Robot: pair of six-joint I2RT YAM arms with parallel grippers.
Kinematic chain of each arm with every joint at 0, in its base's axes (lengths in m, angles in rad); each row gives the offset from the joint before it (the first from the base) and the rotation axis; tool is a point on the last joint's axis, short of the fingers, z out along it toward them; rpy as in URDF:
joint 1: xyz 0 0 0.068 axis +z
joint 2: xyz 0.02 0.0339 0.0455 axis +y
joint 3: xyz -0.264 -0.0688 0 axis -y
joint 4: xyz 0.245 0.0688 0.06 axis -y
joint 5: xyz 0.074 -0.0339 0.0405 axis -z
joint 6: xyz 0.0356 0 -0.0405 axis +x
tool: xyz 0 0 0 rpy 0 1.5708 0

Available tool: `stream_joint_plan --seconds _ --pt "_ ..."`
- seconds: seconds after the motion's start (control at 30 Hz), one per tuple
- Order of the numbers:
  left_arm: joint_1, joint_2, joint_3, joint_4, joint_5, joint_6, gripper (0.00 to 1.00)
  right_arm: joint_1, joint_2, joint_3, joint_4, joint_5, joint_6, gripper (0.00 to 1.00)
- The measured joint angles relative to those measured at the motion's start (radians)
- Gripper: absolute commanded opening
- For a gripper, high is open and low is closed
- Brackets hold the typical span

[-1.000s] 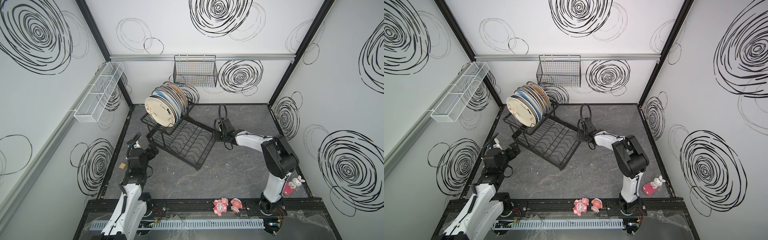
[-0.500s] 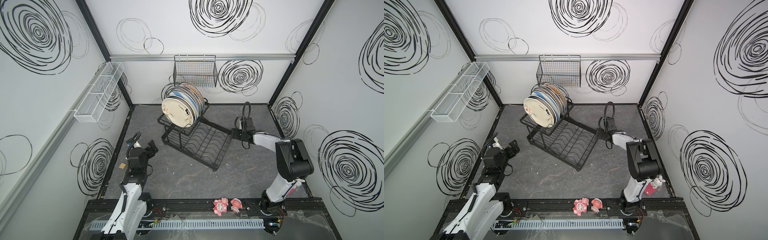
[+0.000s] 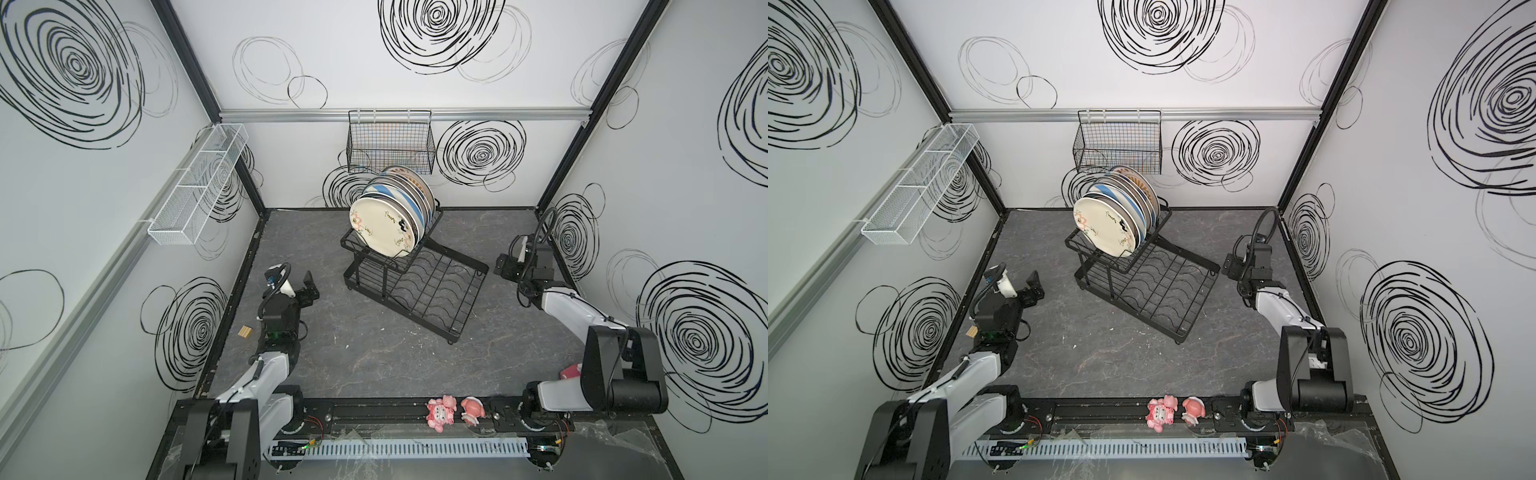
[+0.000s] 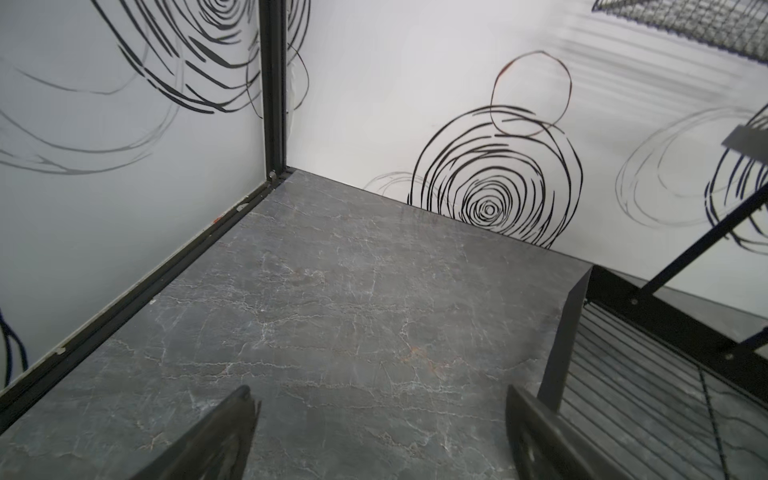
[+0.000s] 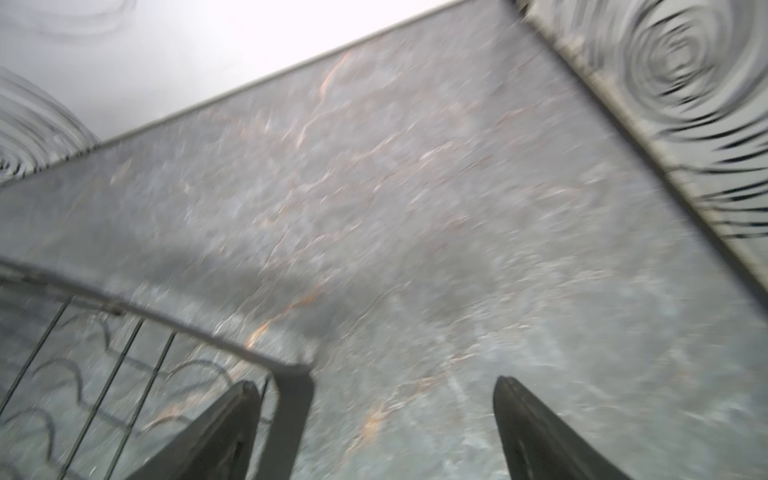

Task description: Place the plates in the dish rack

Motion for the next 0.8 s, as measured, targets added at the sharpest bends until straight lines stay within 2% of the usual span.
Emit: stream_joint_plan --seconds 0.13,0.23,0.37,0.43,0.53,0.6,0.8 --pt "0.0 0.174 -0.027 0.22 0.05 0.04 0.96 -0.006 -0.046 -0.178 0.227 0.069 -0.04 0.94" --pt "0.0 0.281 -0.03 0.324 0.088 0.061 0.96 -0.005 -0.032 -0.281 0.363 0.087 -0.068 0.94" --pt "-0.033 0.336 -0.031 0.419 0.115 0.105 0.96 0.001 0.034 -0.349 0.557 0.083 -0.116 0.98" --pt "-0.047 0.382 -0.029 0.476 0.134 0.125 0.96 0.018 0.054 -0.357 0.597 0.085 -0.146 0.99" --pt "-0.062 0.388 -0.028 0.481 0.14 0.147 0.96 0.051 0.072 -0.428 0.807 0.098 -0.181 1.0" --pt "-0.066 0.391 -0.028 0.494 0.14 0.155 0.96 0.036 0.095 -0.491 0.914 0.089 -0.183 1.0" --pt "-0.066 0.391 -0.028 0.517 0.14 0.166 0.96 0.008 0.109 -0.499 0.964 0.077 -0.188 1.0"
